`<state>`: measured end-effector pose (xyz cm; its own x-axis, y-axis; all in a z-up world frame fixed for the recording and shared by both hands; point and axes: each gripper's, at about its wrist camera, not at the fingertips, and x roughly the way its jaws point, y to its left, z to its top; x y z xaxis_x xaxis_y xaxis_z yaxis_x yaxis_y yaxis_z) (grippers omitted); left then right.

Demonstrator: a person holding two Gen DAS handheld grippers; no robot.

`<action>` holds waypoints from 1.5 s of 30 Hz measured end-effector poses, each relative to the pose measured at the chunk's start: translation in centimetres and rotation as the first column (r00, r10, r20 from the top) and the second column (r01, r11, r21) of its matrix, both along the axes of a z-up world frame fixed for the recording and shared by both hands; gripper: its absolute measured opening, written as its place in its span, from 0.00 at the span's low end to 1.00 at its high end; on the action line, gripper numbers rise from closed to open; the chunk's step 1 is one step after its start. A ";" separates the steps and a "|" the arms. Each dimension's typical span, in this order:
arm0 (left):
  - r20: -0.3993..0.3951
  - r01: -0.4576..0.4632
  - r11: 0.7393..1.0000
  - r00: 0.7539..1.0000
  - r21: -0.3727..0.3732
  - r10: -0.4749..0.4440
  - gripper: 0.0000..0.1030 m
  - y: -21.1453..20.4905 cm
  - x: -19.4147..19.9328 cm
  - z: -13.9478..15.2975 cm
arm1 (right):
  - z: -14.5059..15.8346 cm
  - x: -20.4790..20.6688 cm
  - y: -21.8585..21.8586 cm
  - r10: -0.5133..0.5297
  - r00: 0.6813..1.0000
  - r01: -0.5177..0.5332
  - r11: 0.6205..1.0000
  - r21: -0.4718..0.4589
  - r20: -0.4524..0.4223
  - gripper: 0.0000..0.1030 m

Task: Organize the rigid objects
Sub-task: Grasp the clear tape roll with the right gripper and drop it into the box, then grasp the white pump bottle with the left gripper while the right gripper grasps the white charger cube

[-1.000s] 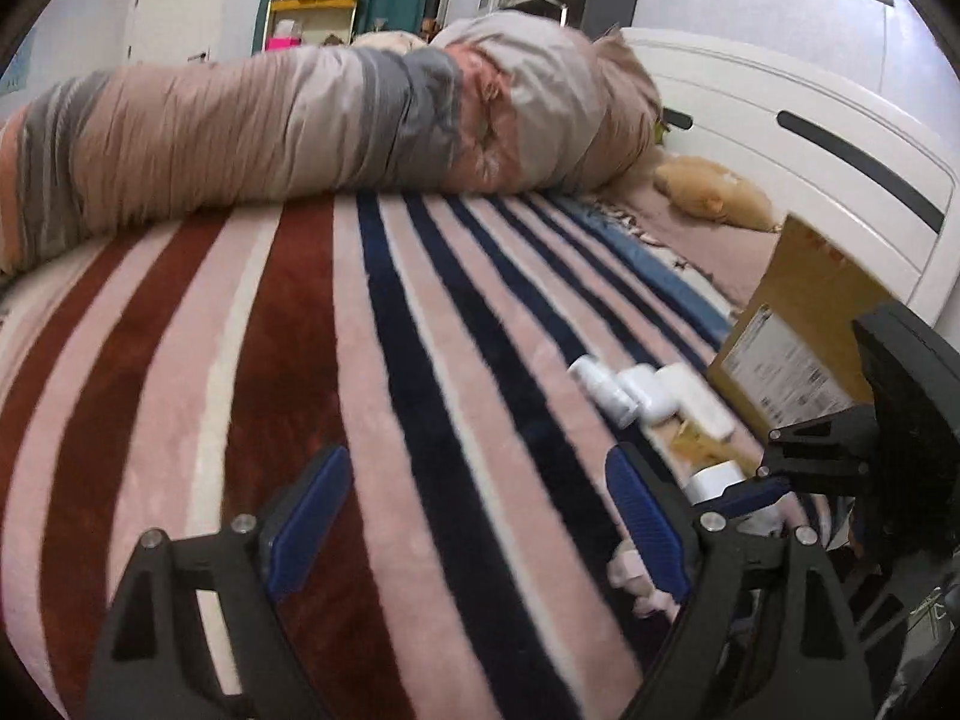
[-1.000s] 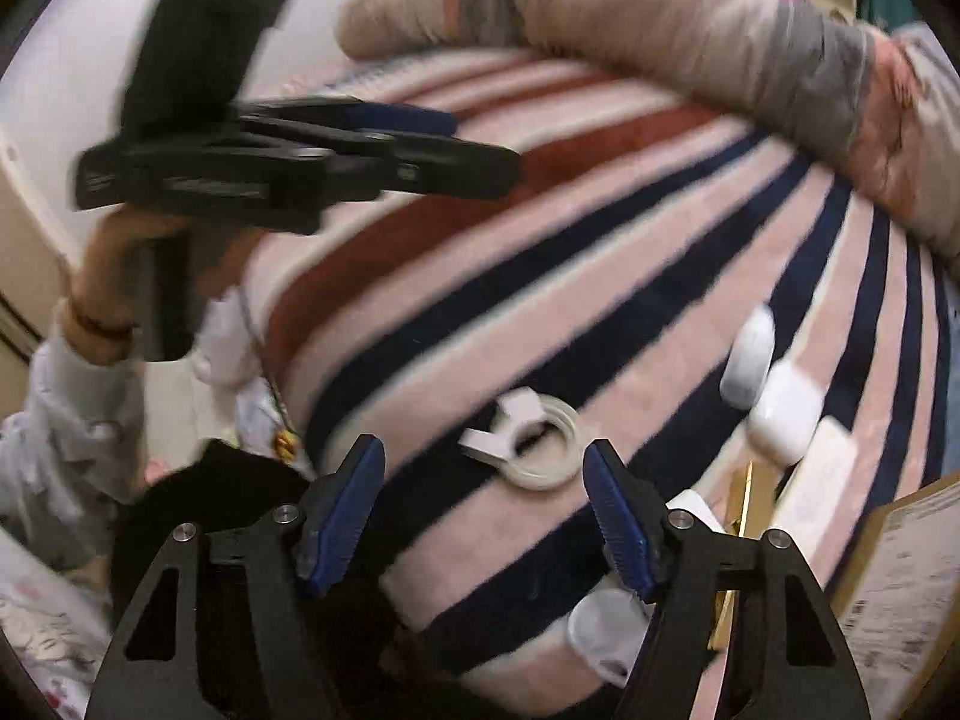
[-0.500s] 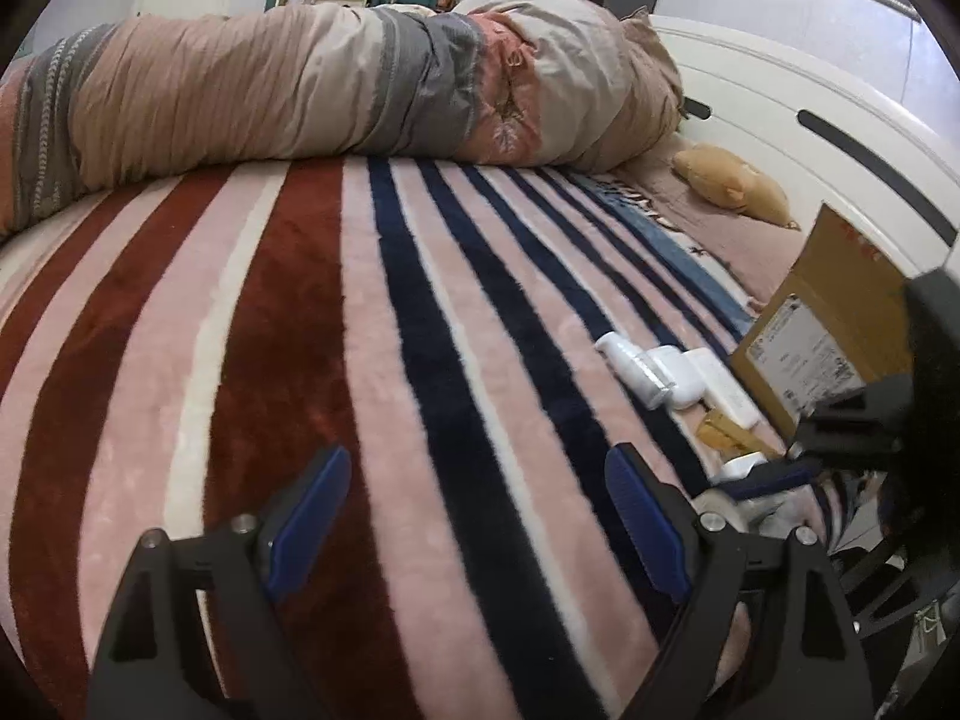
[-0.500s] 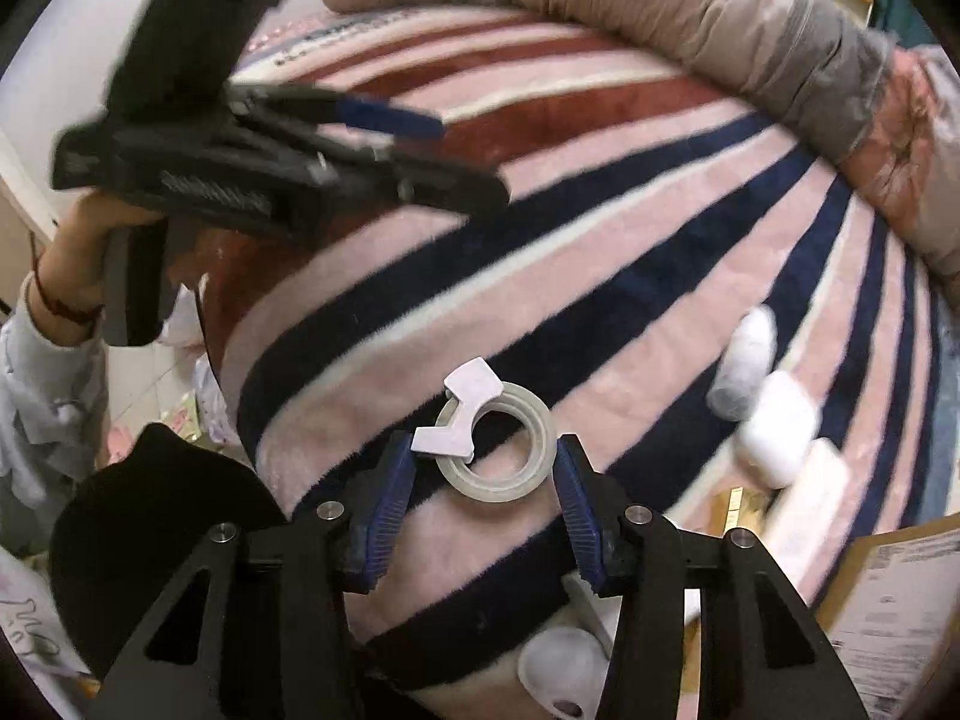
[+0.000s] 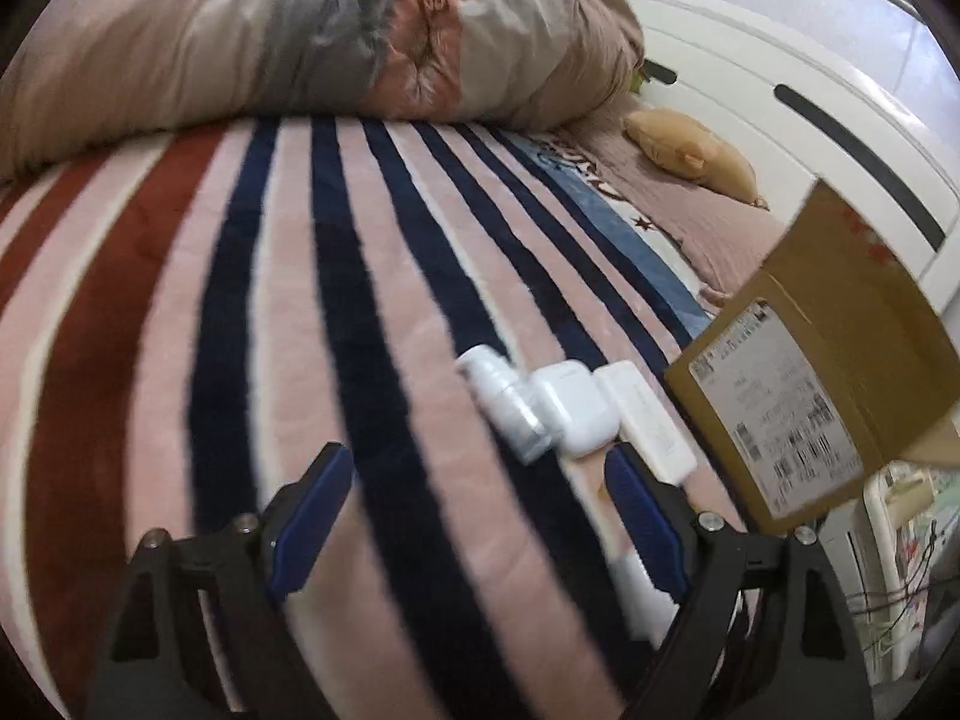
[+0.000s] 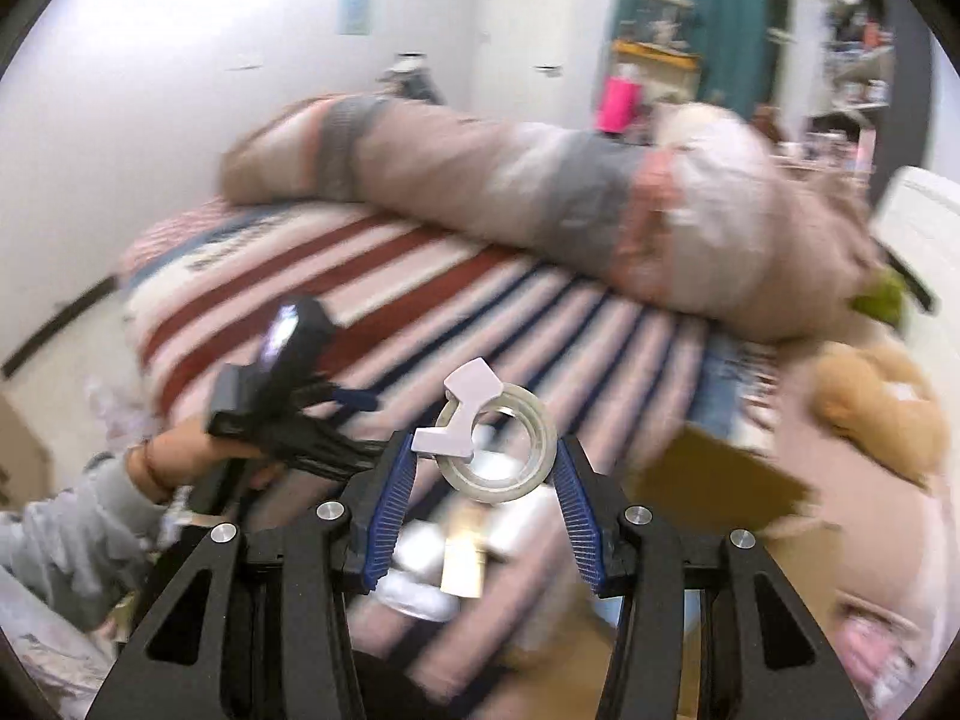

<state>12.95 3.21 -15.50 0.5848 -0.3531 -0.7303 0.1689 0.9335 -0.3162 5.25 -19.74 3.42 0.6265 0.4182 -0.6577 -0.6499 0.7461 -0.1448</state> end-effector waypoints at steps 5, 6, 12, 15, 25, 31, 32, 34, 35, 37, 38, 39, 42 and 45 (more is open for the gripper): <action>-0.069 0.017 0.999 0.997 0.038 -0.015 0.51 -2.8 3.2 -1.3 | -2.0 3.1 -4.9 -0.126 0.990 0.123 0.991 -0.062 -0.055 0.42; -0.081 0.018 0.999 0.997 0.043 -0.015 0.47 -3.2 3.5 -1.7 | -2.6 3.4 -5.2 -0.134 0.989 0.129 0.989 -0.074 -0.063 0.42; -0.099 0.041 0.974 0.995 0.224 -0.019 0.25 -3.3 2.8 -1.7 | -5.8 5.4 -6.2 -0.152 0.981 0.139 0.984 -0.110 -0.123 0.42; -0.102 0.025 0.982 0.995 0.189 -0.006 0.25 -2.4 3.3 -1.9 | -6.6 5.9 -6.7 -0.158 0.978 0.142 0.982 -0.122 -0.136 0.42; -0.032 0.083 0.961 0.997 0.262 -0.077 0.42 -4.5 5.6 -2.0 | -6.8 5.0 -6.6 -0.166 0.981 0.147 0.973 -0.176 -0.101 0.51; -0.029 0.133 0.955 0.991 0.265 -0.130 0.21 -4.5 5.6 -2.1 | -5.1 4.0 -5.8 -0.149 0.985 0.138 0.983 -0.122 -0.087 0.51; -0.027 0.133 0.955 0.991 0.265 -0.131 0.21 -4.3 5.4 -1.9 | -4.7 3.7 -5.4 -0.146 0.986 0.137 0.985 -0.108 -0.077 0.51; -0.022 0.127 0.959 0.992 0.254 -0.125 0.21 -4.1 5.1 -1.8 | -3.8 2.8 -4.2 -0.116 0.991 0.112 0.991 -0.068 -0.063 0.51; -0.017 0.123 0.960 0.992 0.252 -0.122 0.21 -3.8 4.8 -1.6 | -3.3 2.3 -3.5 -0.100 0.993 0.097 0.994 -0.050 -0.056 0.51; -0.014 0.117 0.960 0.993 0.255 -0.117 0.21 -3.5 4.2 -1.4 | -2.7 1.4 -2.0 -0.067 0.997 0.066 0.997 -0.029 -0.035 0.51; -0.010 0.109 0.961 0.994 0.256 -0.110 0.21 -3.1 3.8 -1.1 | -2.4 0.9 -1.1 -0.038 0.999 0.037 0.999 -0.016 -0.035 0.51; -0.004 0.099 0.962 0.995 0.255 -0.102 0.21 -2.7 3.5 -0.8 | -2.1 0.3 -0.1 -0.009 1.000 0.009 1.000 -0.008 -0.028 0.51; 0.013 0.058 0.970 0.998 0.238 -0.063 0.21 -0.9 2.2 0.7 | -1.6 -1.4 2.7 0.063 0.998 -0.063 0.998 0.001 0.004 0.51; 0.017 0.022 0.969 0.999 0.246 -0.027 0.21 0.7 0.9 3.3 | -3.0 -2.3 5.7 0.153 0.986 -0.152 0.988 0.010 -0.068 0.51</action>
<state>13.87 3.92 -12.24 0.5933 -0.1786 -0.7849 0.1969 0.9776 -0.0736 2.92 -14.08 0.41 0.5091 0.5085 -0.6944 -0.7644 0.6379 -0.0933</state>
